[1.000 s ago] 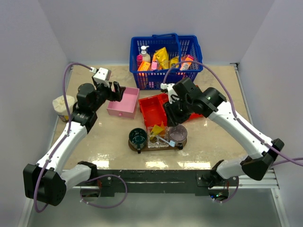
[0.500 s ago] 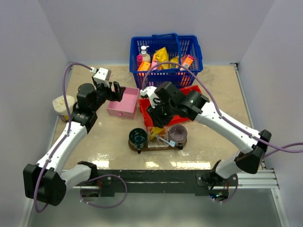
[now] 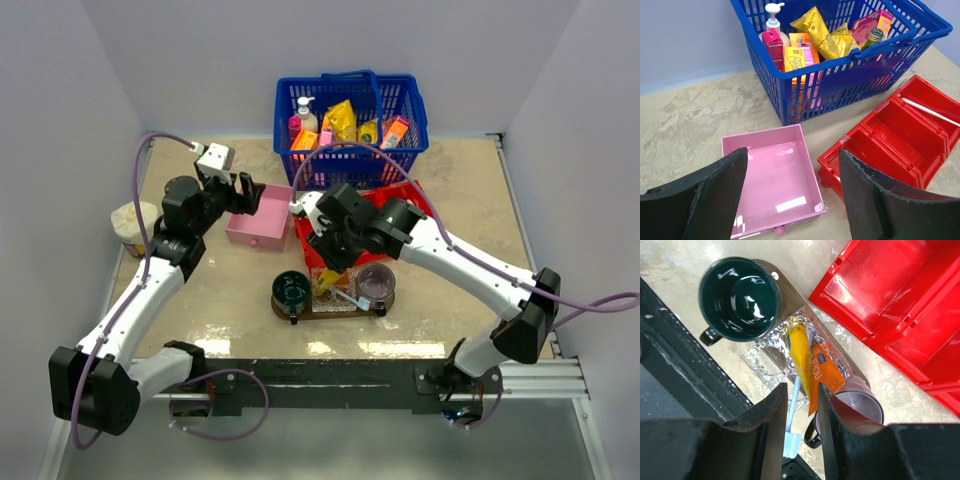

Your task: Prepare toiletry sets of a toothbrush and toothpaste on the tray

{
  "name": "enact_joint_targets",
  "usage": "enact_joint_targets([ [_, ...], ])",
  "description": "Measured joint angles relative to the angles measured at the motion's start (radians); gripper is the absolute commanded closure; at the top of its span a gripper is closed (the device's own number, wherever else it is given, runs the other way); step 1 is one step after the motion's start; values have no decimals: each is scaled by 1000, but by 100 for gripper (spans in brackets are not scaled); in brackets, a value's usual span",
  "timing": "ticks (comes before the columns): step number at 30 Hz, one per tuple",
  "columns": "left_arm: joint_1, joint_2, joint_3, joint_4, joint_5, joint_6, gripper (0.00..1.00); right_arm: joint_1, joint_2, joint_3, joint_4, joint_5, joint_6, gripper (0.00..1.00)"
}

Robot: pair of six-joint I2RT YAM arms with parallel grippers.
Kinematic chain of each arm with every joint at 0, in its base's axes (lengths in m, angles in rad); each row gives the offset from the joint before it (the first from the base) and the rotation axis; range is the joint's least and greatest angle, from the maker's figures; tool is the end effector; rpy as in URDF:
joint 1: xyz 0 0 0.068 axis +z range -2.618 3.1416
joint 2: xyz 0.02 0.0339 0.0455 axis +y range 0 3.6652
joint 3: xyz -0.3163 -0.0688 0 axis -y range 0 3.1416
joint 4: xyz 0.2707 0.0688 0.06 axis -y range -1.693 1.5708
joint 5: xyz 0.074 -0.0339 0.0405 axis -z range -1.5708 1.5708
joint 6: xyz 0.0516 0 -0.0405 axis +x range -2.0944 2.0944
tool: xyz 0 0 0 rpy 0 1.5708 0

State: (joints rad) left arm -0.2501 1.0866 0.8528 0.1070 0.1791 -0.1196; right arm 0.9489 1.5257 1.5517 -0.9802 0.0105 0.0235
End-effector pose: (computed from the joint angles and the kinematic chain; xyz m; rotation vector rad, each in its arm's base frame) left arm 0.2630 -0.0767 0.3733 0.2462 1.6961 -0.4273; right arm 0.2028 0.2821 0.3940 -1.1420 2.2990 0.3701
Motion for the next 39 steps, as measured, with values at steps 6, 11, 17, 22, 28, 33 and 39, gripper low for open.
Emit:
enact_joint_targets([
  [6,0,0,0,0,0,0,23,0,27,-24,11,6,-2,71],
  [11,0,0,0,0,0,0,23,2,27,-38,19,18,-2,72],
  [17,0,0,0,0,0,0,23,2,27,-56,26,32,-2,74],
  [22,0,0,0,0,0,0,23,5,27,-66,27,34,-3,79],
  [28,0,0,0,0,0,0,23,6,27,-66,27,33,-5,87],
  [33,0,0,0,0,0,0,23,7,27,-66,27,32,-5,93],
  [39,0,0,0,0,0,0,23,6,34,-61,28,32,-5,97],
])
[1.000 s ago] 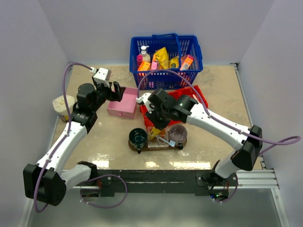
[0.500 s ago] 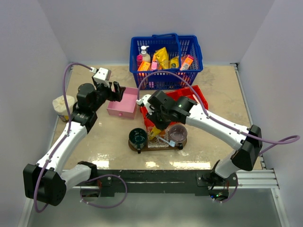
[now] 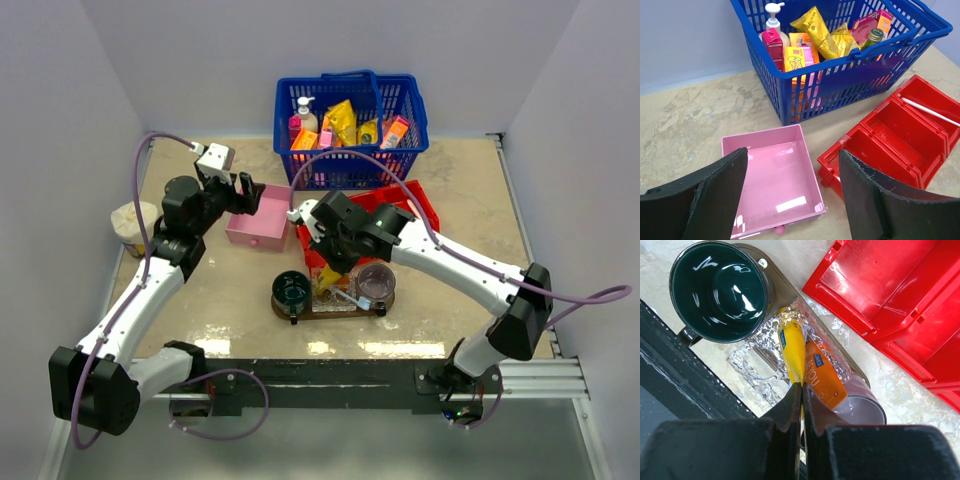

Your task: Prepare toiletry sets of a toothbrush and toothpaste on the tray

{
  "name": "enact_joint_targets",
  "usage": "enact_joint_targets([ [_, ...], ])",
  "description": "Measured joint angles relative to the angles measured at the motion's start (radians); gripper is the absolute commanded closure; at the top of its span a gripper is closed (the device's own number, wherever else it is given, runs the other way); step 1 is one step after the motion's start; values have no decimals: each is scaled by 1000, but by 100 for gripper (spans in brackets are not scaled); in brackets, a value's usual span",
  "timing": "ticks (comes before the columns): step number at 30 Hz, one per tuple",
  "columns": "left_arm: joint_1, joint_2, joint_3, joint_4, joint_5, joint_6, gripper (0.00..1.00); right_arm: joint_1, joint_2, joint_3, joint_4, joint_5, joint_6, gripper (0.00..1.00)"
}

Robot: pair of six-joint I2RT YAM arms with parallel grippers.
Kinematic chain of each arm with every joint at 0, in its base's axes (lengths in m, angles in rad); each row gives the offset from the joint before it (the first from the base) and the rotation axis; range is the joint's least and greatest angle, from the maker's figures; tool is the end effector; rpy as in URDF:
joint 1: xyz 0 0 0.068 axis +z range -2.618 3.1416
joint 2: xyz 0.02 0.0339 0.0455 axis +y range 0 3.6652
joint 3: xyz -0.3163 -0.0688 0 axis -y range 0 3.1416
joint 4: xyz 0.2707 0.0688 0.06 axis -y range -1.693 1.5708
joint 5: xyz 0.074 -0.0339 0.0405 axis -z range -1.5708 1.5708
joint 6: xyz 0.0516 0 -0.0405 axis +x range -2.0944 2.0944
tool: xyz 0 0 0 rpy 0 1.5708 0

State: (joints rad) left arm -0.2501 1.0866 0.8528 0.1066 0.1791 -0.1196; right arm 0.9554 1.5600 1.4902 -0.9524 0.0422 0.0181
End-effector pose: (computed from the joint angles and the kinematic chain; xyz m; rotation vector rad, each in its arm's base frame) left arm 0.2630 -0.0767 0.3733 0.2462 1.6965 -0.4273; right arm 0.2075 0.2897 0.3636 -1.1704 2.3462 0.2962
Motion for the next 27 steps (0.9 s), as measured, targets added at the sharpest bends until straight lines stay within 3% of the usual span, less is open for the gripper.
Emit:
enact_joint_targets([
  [27,0,0,0,0,1,0,23,18,58,79,-40,-1,0,100],
])
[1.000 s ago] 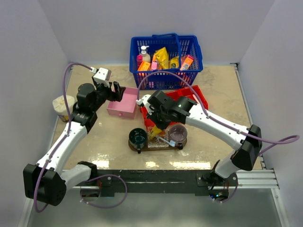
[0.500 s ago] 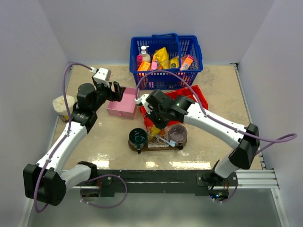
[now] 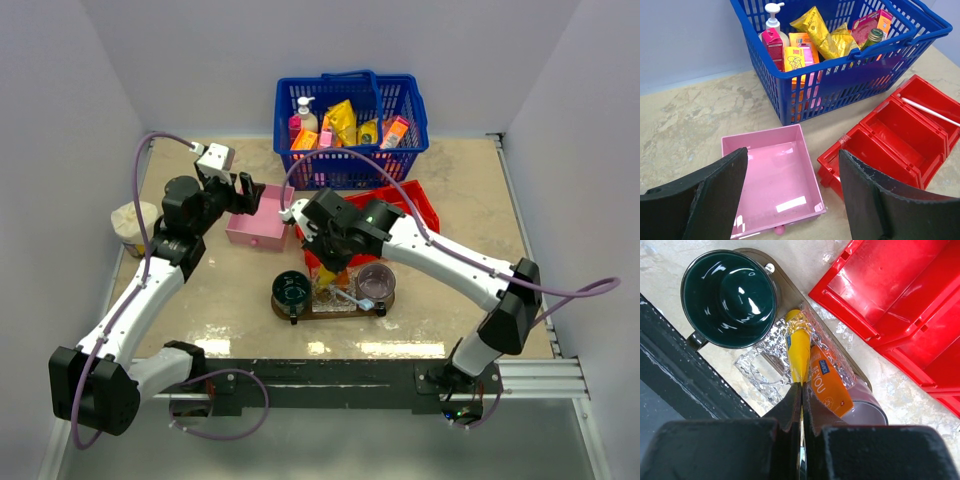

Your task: Prepare toiletry sets of a toothbrush and toothpaste on the tray

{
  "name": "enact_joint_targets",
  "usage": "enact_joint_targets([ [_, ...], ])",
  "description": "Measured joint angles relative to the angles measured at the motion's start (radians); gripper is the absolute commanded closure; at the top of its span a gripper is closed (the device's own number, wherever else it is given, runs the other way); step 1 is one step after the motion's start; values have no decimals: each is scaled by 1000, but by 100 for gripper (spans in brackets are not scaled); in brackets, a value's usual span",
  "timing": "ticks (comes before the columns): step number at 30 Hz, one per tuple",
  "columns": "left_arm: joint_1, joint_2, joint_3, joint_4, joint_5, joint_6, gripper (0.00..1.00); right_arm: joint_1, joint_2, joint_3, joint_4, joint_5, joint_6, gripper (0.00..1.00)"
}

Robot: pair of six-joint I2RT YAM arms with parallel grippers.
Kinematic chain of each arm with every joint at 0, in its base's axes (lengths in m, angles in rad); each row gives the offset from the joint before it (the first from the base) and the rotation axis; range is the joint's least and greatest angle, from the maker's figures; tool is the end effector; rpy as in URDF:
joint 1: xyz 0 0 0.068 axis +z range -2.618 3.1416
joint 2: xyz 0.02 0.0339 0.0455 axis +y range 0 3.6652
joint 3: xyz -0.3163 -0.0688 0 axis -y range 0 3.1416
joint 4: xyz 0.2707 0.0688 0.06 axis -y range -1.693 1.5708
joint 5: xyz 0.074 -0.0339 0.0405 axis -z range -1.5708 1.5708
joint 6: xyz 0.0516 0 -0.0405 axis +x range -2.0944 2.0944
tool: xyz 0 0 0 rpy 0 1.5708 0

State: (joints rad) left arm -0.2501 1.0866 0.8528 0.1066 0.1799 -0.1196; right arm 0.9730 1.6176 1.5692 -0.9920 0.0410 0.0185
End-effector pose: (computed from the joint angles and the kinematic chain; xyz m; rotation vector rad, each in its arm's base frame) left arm 0.2630 -0.0767 0.3733 0.2468 1.6965 -0.4280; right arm 0.2109 0.3060 0.3680 -1.1999 2.3524 0.2935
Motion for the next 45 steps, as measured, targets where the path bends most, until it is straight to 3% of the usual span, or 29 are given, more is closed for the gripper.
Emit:
enact_joint_targets([
  [45,0,0,0,0,7,0,23,103,98,123,-124,211,6,100],
])
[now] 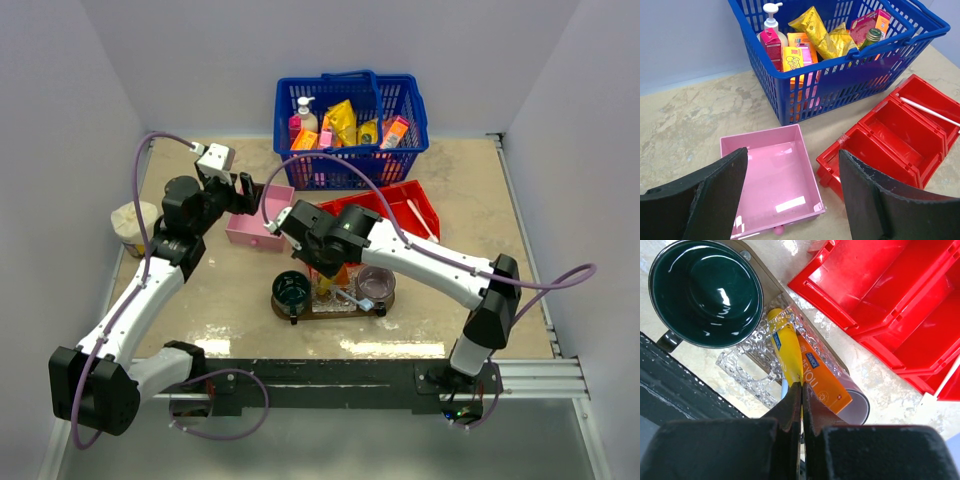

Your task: Prepare toiletry sets of a toothbrush and toothpaste on the tray

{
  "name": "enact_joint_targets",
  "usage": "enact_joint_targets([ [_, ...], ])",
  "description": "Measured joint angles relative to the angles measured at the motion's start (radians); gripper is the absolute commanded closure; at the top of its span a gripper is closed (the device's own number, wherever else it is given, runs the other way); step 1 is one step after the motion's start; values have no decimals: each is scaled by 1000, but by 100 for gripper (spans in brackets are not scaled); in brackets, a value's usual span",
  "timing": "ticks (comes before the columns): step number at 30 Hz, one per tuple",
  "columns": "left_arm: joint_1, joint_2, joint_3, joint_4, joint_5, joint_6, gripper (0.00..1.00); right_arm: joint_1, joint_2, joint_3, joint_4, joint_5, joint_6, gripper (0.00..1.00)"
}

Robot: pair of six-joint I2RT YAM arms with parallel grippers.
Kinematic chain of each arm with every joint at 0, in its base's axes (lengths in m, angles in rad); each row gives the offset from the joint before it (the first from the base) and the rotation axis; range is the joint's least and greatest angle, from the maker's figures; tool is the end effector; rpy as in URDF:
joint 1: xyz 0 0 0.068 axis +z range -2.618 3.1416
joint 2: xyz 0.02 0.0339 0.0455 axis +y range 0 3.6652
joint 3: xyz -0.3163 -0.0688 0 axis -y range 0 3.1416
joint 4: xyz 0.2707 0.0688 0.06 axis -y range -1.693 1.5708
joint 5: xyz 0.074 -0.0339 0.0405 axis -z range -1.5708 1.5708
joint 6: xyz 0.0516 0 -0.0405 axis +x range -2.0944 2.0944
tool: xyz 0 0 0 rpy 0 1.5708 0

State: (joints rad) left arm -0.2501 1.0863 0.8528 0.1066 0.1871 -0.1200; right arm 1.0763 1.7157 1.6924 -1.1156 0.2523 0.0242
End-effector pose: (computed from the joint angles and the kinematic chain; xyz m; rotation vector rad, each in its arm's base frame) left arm 0.2627 -0.0770 0.3734 0.2519 1.6958 -0.4344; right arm 0.1962 0.3368 0.3676 -1.2643 2.3239 0.0175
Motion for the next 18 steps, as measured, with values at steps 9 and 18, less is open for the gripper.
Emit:
enact_joint_targets([
  [9,0,0,0,0,0,0,23,23,12,31,-24,31,1,100],
  [18,0,0,0,0,0,0,23,43,32,32,-25,53,0,95],
])
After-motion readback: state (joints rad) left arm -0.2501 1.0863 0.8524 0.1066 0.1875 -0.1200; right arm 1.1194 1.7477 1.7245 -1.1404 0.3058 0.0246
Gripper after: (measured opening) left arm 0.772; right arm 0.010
